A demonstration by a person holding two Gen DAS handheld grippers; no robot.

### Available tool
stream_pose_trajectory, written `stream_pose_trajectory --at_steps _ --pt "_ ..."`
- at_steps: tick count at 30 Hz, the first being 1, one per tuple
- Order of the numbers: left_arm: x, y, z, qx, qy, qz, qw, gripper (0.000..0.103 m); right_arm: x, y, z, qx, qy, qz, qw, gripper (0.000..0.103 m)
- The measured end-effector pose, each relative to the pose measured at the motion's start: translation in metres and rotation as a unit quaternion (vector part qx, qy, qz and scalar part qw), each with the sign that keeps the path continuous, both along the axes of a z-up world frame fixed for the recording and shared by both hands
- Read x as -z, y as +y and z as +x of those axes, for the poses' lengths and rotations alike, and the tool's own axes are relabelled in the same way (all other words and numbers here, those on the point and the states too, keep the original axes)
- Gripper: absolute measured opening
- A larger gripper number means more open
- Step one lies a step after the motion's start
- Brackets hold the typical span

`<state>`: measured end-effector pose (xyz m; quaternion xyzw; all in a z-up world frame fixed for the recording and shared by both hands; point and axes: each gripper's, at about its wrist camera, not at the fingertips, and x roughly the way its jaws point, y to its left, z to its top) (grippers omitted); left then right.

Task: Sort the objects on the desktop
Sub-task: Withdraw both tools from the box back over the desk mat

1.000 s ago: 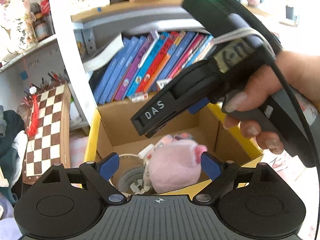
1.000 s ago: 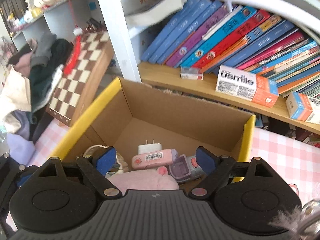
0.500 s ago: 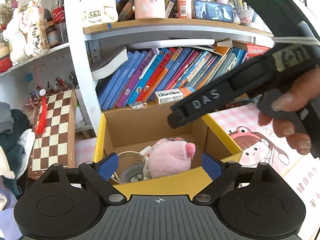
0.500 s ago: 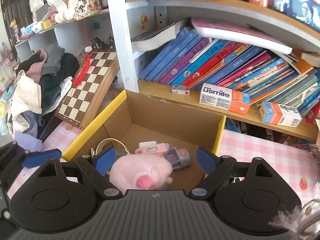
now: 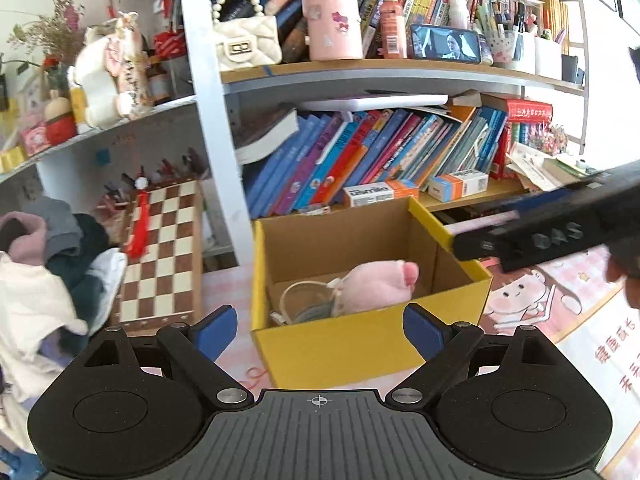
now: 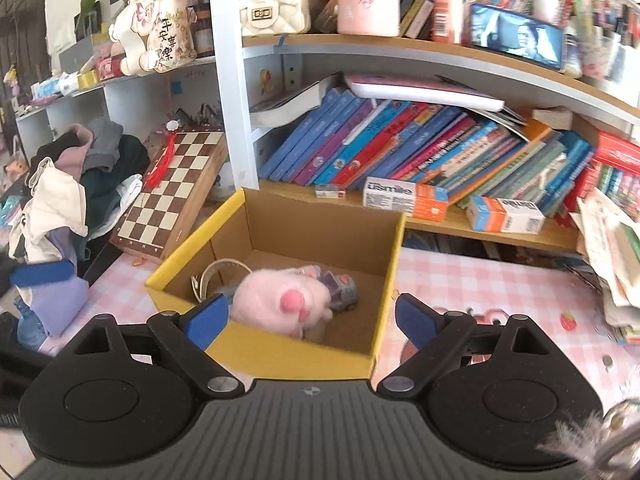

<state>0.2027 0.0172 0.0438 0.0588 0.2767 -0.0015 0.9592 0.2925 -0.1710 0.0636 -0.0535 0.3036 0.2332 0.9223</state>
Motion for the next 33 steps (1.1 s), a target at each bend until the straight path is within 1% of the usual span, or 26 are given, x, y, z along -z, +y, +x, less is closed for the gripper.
stream_pose_trajectory --at_steps 4,10,17,21,26,29,33 --pt "0.000 0.003 -0.020 -0.009 -0.002 -0.007 0.9999 0.096 0.007 -0.008 -0.029 0.021 -0.008 -0.003 1.000 0.091" --pt "0.012 -0.004 -0.050 -0.017 0.008 -0.026 0.9995 0.096 0.024 -0.015 -0.072 0.044 -0.014 -0.011 0.999 0.091" --pt "0.030 -0.011 -0.084 -0.014 0.013 -0.006 0.9998 0.096 0.049 -0.019 -0.121 0.055 -0.014 -0.032 0.998 0.095" --pt "0.040 -0.017 -0.097 -0.013 0.021 0.005 0.9997 0.096 0.062 -0.020 -0.143 0.075 0.000 -0.019 0.997 0.096" --pt "0.045 -0.018 -0.110 -0.020 0.026 0.001 0.9995 0.096 0.074 -0.019 -0.169 0.088 0.001 -0.018 0.996 0.098" --pt "0.050 -0.017 -0.120 -0.031 0.031 -0.007 0.9990 0.096 0.078 -0.019 -0.183 0.094 0.000 -0.014 0.996 0.099" --pt "0.057 -0.017 -0.127 -0.033 0.046 -0.010 0.9983 0.097 0.081 -0.015 -0.196 0.089 0.000 -0.019 0.996 0.100"
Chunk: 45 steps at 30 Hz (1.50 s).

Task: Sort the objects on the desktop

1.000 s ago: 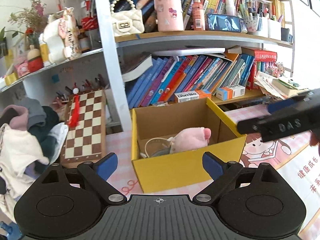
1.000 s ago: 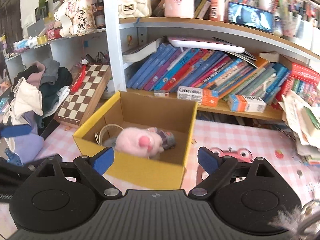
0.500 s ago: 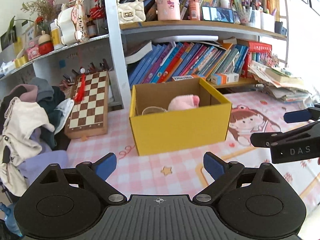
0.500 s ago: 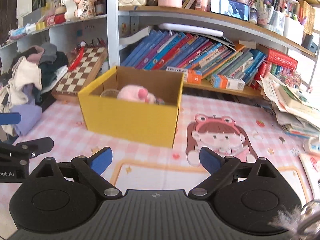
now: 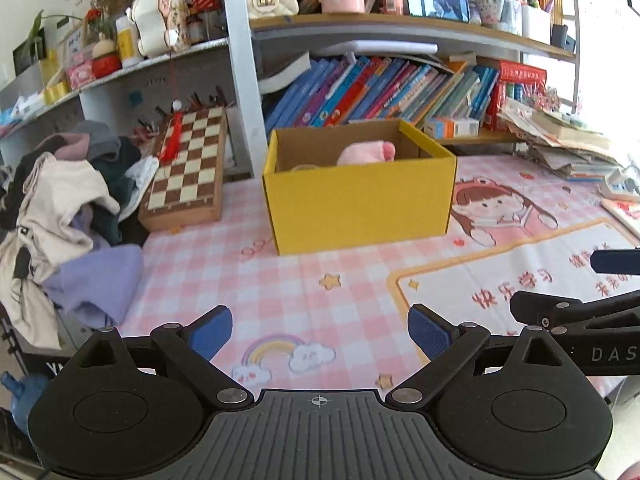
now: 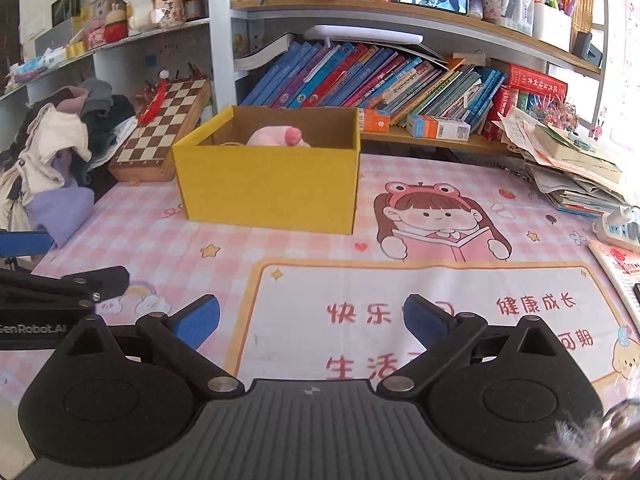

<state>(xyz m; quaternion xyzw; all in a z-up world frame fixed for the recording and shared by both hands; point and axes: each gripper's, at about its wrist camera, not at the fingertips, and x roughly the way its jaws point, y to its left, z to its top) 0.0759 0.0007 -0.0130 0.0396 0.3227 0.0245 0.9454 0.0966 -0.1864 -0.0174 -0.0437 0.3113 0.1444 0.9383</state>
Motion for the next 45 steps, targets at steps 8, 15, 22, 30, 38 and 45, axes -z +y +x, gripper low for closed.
stream_pose_trajectory --at_steps 8,15,22,30,38,45 --pt "0.006 0.002 -0.010 -0.002 0.012 -0.008 0.9999 0.097 0.004 0.002 -0.008 0.003 0.013 0.001 1.000 0.100" --pt "0.007 0.005 -0.016 -0.009 0.017 -0.015 0.9997 0.098 0.005 0.007 -0.014 0.000 0.018 0.000 1.000 0.100" --pt "0.007 0.008 -0.021 -0.017 0.015 -0.017 0.9996 0.101 0.005 0.005 -0.018 0.013 0.025 0.006 1.000 0.101" --pt "0.008 0.009 -0.022 -0.017 0.019 -0.018 0.9995 0.102 0.005 0.011 -0.022 0.002 0.024 -0.001 1.000 0.101" --pt "0.008 0.007 -0.023 -0.013 0.019 -0.014 0.9996 0.103 0.004 0.010 -0.023 0.011 0.023 -0.001 1.000 0.101" --pt "0.008 0.007 -0.024 -0.013 0.018 -0.012 0.9997 0.103 0.003 0.013 -0.024 0.009 0.023 -0.004 1.000 0.101"
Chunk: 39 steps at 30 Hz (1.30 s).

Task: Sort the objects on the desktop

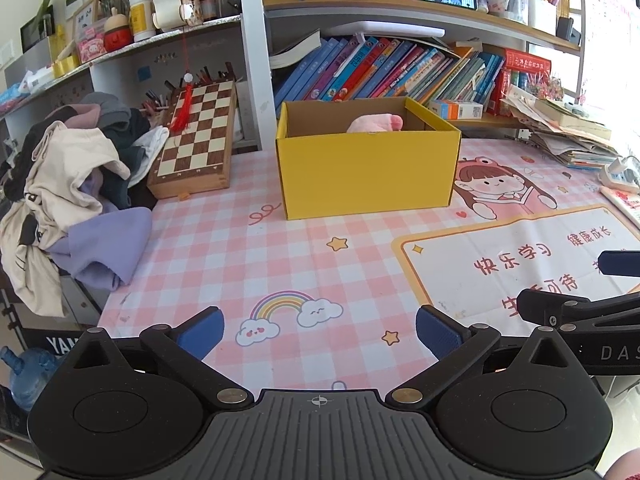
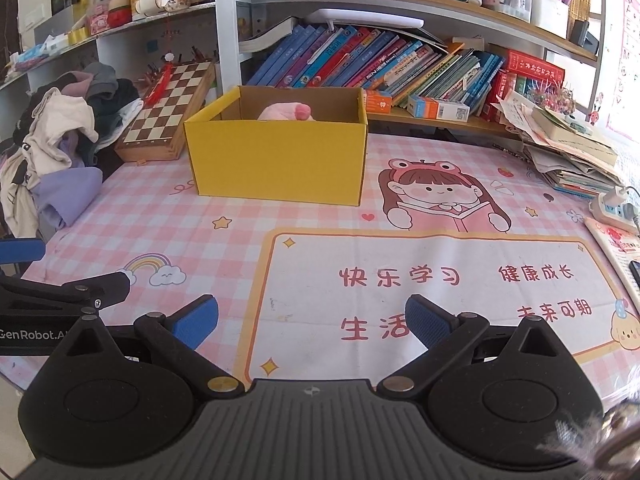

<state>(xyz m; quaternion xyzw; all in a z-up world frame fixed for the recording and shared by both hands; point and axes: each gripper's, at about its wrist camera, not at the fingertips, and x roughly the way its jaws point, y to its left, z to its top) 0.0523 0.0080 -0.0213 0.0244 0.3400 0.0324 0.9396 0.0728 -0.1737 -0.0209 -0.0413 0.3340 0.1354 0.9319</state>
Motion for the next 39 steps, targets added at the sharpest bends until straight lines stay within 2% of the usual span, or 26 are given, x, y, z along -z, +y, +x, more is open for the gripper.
stream_pose_trajectory --at_steps 39 --pt "0.0041 0.0077 -0.0003 -0.006 0.005 -0.004 1.0000 0.103 0.0023 -0.0050 0.0077 -0.009 0.008 -0.006 1.000 0.103"
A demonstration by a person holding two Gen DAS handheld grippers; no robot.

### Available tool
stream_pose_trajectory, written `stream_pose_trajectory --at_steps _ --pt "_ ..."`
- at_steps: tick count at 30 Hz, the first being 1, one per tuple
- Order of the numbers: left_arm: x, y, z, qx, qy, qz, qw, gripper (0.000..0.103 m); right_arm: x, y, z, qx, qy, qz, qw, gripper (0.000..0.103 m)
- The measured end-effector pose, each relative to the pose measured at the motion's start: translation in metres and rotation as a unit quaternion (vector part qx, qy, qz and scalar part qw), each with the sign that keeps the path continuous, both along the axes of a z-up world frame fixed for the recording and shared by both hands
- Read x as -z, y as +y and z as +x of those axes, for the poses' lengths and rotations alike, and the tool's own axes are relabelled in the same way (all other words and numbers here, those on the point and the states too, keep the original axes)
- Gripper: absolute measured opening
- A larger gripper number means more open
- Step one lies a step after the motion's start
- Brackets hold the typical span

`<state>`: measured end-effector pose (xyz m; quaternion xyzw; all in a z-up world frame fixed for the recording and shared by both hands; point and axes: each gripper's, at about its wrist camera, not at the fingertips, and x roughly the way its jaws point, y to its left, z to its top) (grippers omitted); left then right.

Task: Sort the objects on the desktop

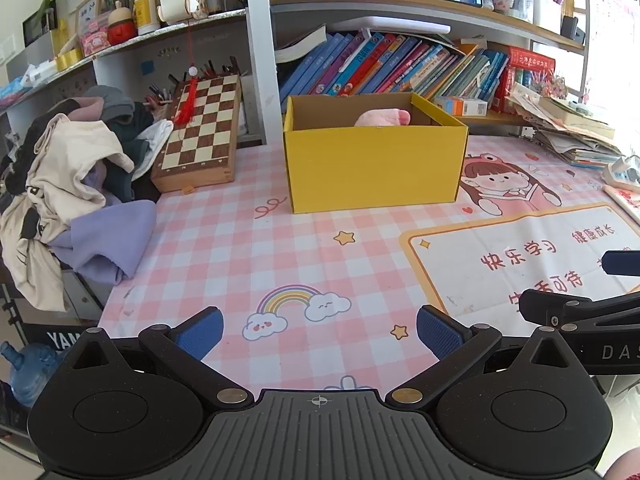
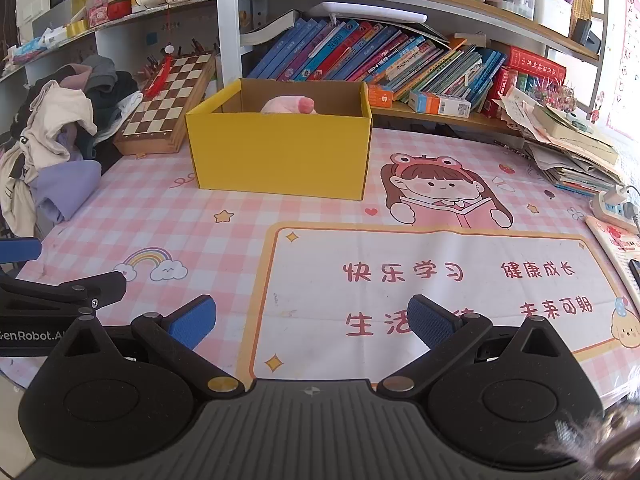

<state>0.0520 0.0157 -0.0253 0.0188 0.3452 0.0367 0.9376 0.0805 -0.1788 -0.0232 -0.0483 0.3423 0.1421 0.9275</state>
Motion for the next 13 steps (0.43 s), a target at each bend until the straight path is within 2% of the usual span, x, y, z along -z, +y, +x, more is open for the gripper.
stream_pose_trajectory --at_steps 13 --pt "0.0022 0.0044 0.0006 0.000 0.004 -0.011 0.9999 0.103 0.0039 0.0037 0.0023 0.004 0.008 -0.005 1.000 0.103"
